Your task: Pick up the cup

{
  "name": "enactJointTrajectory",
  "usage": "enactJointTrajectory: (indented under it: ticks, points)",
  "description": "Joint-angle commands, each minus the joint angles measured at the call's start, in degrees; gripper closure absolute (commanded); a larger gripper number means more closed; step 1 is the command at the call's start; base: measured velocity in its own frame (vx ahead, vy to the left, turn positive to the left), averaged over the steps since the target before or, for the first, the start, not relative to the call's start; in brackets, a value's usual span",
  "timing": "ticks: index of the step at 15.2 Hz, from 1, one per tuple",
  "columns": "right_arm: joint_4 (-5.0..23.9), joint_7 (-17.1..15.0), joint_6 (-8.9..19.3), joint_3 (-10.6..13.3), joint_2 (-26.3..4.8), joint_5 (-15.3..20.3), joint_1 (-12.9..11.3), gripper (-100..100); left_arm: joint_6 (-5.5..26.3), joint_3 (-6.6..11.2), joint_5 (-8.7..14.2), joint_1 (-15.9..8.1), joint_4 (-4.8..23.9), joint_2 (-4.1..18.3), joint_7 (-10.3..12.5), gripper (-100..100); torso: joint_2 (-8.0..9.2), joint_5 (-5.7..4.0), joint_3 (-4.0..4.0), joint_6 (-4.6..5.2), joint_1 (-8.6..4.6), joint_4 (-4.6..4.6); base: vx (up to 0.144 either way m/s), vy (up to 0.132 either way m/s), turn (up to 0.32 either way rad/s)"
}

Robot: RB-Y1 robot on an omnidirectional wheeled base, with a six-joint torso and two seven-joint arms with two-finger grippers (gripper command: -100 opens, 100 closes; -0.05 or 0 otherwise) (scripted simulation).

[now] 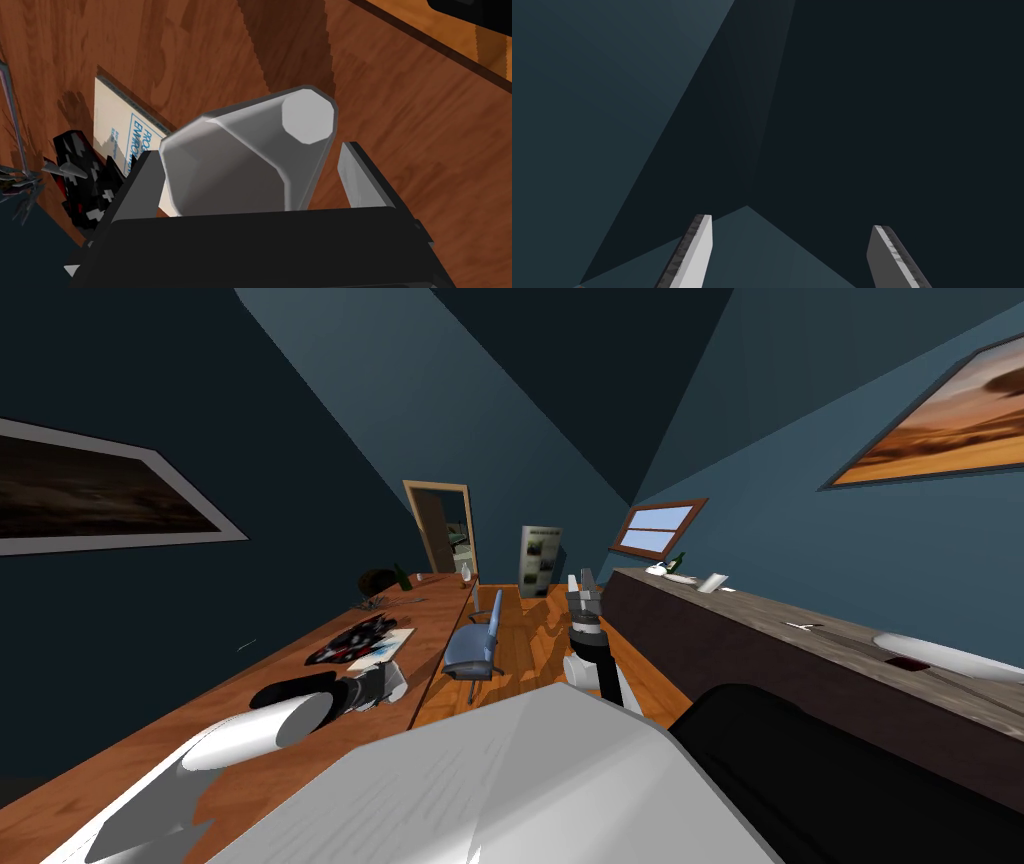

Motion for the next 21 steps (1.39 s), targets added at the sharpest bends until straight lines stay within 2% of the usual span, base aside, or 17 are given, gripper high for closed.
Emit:
enactJointTrajectory:
  ticks: [1, 2, 4, 5, 7, 10, 12, 13, 21]
  points:
    - [0.0, 0.0, 0.0, 0.0, 0.0, 0.0, 0.0, 0, 2.0, 0.15, 0.5, -0.2, 0.4, 0.3, 0.1, -100, 0.0, 0.0, 0.0, 0.0, 0.0, 0.0, 0.02, 0.01, -0.005]
    - [0.0, 0.0, 0.0, 0.0, 0.0, 0.0, 0.0, 0, 3.9, 0.6, 1.8, -0.6, 1.0, 1.1, 0.6, -100, 0.01, 0.0, 0.0, 0.0, 0.0, 0.0, 0.027, 0.01, -0.007]
    - [0.0, 0.0, 0.0, 0.0, 0.0, 0.0, 0.0, 0, 5.1, 0.6, 1.8, -0.6, 1.0, 1.1, 0.6, -100, -0.02, 0.0, -0.01, 0.0, 0.0, 0.0, 0.025, 0.009, -0.006]
    - [0.0, 0.0, 0.0, 0.0, 0.0, 0.0, 0.0, 0, 7.2, 1.02, 3.1, -1.0, 1.6, 1.9, 1.1, -100, 0.0, 0.0, 0.0, -0.01, -0.01, 0.0, 0.029, 0.006, -0.006]
    - [0.0, 0.0, 0.0, 0.0, 0.0, 0.0, 0.0, 0, 8.2, 1.02, 3.1, -1.0, 1.6, 1.9, 1.1, -100, -0.02, 0.0, -0.01, 0.0, -0.01, -0.01, 0.028, 0.007, -0.005]
    - [0.0, 0.0, 0.0, 0.0, 0.0, 0.0, 0.0, 0, 12.3, 1.79, 5.3, -1.8, 2.6, 3.4, 1.9, -100, -0.02, 0.0, -0.01, 0.0, 0.01, -0.01, 0.033, 0.014, -0.009]
    - [0.0, 0.0, 0.0, 0.0, 0.0, 0.0, 0.0, 0, 13.7, 1.79, 5.3, -1.8, 2.6, 3.4, 1.9, -100, -0.05, 0.01, -0.03, 0.0, 0.02, -0.01, 0.032, 0.011, -0.008]
    - [0.0, 0.0, 0.0, 0.0, 0.0, 0.0, 0.0, 0, 15.7, 2.14, 6.3, -2.1, 3.1, 4.0, 2.3, -100, -0.03, 0.0, -0.02, 0.0, 0.0, -0.01, 0.023, 0.01, -0.007]
    - [0.0, 0.0, 0.0, 0.0, 0.0, 0.0, 0.0, 0, 23.6, 3.17, 9.4, -3.2, 4.6, 5.9, 3.4, -100, -0.04, 0.0, -0.02, 0.0, -0.01, -0.01, 0.033, 0.009, -0.009]
